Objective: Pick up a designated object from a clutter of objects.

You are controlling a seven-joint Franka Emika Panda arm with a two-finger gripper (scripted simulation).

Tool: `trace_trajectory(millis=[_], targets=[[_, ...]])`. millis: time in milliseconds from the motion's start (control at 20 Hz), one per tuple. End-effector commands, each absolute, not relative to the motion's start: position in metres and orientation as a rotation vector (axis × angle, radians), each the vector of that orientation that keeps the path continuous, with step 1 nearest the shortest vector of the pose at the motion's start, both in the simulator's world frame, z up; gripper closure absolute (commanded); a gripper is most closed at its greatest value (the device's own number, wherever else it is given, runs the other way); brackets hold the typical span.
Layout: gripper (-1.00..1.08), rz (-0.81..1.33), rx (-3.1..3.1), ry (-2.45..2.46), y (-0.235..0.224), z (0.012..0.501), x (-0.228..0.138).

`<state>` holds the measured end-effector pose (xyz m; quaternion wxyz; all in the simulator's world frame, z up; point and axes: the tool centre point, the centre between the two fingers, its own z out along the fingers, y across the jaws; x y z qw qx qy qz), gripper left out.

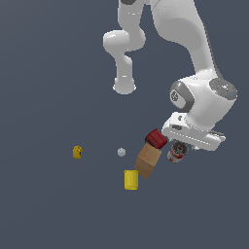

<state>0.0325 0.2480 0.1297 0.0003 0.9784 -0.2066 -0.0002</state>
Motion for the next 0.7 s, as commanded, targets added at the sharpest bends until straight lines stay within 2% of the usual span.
trace_trajectory(millis=[0, 300, 650], targets=[[-0.92, 0.0, 3.072, -0.659, 0.25, 0.128, 0.032], [-0.92, -0.001, 3.072, -0.655, 0.25, 0.122, 0.032], [-0.92, 0.0, 3.072, -0.658, 0.25, 0.088, 0.031]])
